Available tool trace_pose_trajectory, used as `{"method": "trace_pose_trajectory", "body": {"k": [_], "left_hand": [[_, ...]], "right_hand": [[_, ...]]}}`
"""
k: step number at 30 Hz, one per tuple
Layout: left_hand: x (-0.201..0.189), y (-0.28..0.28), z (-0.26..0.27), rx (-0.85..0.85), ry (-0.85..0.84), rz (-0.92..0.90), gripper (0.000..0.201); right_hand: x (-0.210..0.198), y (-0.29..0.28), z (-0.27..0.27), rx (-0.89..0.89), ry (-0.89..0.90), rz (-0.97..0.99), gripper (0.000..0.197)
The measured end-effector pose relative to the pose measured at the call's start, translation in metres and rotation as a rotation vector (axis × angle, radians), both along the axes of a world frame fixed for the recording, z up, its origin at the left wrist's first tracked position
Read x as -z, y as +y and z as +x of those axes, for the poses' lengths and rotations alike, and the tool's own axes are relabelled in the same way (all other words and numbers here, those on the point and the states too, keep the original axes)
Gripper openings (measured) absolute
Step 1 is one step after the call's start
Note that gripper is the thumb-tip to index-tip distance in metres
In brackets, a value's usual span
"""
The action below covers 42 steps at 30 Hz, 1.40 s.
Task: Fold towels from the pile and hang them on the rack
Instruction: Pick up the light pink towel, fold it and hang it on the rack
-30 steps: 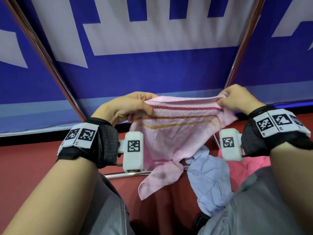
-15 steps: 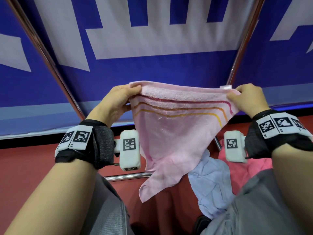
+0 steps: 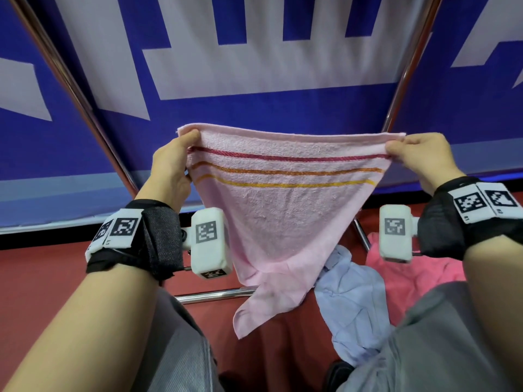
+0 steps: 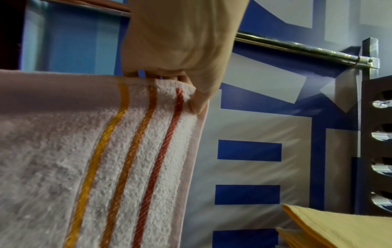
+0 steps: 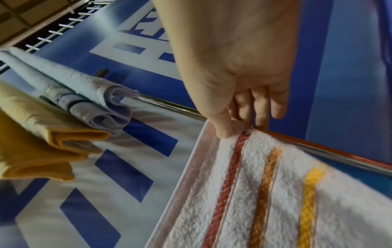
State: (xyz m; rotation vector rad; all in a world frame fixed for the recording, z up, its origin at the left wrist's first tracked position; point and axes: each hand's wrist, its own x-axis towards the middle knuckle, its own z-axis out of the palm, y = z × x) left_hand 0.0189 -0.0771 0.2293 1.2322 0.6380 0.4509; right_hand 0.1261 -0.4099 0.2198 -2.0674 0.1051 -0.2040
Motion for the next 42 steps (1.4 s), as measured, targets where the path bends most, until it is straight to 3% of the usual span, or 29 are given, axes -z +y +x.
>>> {"method": "trace_pose_trajectory", "body": {"k": [3,6,13,18,21,28,34,37,42], "left_hand": [[0.000,0.000,-0.001,-0.017,-0.006,0.008,0.014],[-0.001,-0.002,-0.002,-0.014,-0.029,0.022,0.013],[-0.010,-0.007,-0.004,-0.010,-0.136,0.073,0.014],[-0.027,-0.010,-0.010,-0.110,-0.373,0.172,0.042],[-0.033,-0.008,-0.009,-0.143,-0.434,0.099,0.033],[-0.020,-0.010,-0.003,-0.162,-0.161,0.180,0.027],[-0.013,-0.010,0.005,-0.151,-0.067,0.163,0.021],[-0.005,-0.017,0.006,-0.118,0.003,0.131,0.023],[0.011,-0.059,0.009,0.096,0.013,-0.053,0.026]], "right_hand": [[-0.004,0.003,-0.001,-0.030,-0.015,0.146,0.028],[-0.010,0.004,-0.004,-0.052,-0.040,0.277,0.017],[-0.020,0.004,-0.010,0.026,-0.161,0.520,0.025],[-0.043,0.006,-0.018,0.048,-0.365,0.629,0.021],[-0.051,0.009,-0.017,0.025,-0.425,0.750,0.022],[-0.036,0.013,-0.012,0.103,-0.274,0.748,0.029],[-0.032,0.011,-0.012,0.147,-0.210,0.779,0.036],[-0.027,0.019,-0.012,0.130,-0.178,0.671,0.038],[-0.007,0.061,-0.022,-0.034,-0.139,0.338,0.033]]}}
